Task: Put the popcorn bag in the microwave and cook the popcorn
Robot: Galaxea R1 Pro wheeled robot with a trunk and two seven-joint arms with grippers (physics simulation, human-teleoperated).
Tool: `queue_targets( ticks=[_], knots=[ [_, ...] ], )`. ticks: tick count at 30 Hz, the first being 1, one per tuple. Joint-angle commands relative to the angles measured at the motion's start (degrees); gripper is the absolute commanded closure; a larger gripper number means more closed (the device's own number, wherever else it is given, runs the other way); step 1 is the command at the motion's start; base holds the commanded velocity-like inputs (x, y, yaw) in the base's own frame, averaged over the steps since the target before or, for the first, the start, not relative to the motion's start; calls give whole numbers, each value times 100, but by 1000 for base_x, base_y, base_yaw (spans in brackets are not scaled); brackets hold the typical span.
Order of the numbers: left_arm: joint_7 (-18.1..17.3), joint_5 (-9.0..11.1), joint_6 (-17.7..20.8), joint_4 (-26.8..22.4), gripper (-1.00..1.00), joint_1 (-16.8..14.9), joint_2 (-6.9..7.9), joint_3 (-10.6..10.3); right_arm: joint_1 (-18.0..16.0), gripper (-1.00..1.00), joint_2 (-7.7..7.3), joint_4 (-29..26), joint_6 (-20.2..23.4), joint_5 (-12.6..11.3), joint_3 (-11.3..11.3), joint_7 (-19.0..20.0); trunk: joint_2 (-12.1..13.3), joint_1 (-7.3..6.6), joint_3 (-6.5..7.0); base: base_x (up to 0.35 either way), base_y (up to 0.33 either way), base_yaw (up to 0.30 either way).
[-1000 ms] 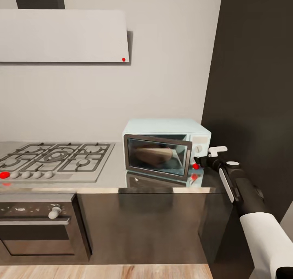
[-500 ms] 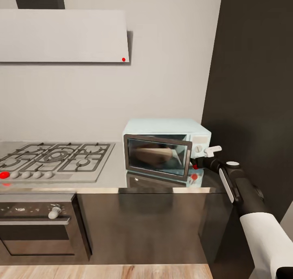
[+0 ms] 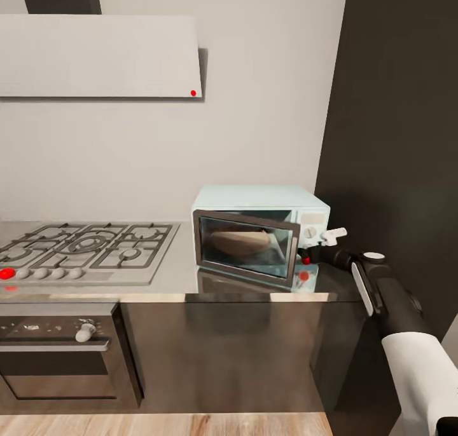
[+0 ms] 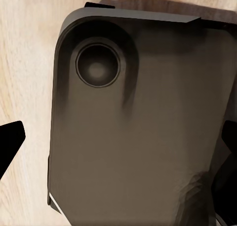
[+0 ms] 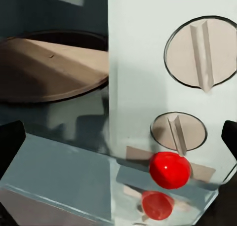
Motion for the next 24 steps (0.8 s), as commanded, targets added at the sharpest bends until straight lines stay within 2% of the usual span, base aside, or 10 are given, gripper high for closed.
queue_targets(
  ticks=[1,9,13,24],
  knots=[
    [0,39,-10,-2,-100,-1,-2,30,-4,-100,99,-14,60,-111,302,186,-3,0,-5,0,0,0],
    [0,39,-10,-2,-100,-1,-10,39,-5,-100,68,-5,-16,-51,292,786,-3,0,-5,0,0,0],
    [0,39,-10,-2,-100,-1,-11,39,-4,-100,51,-6,-199,-32,292,861,-3,0,-5,0,0,0],
    [0,39,-10,-2,-100,-1,-11,39,-4,-100,10,-5,-222,-40,292,868,-3,0,-5,0,0,0]
  ],
)
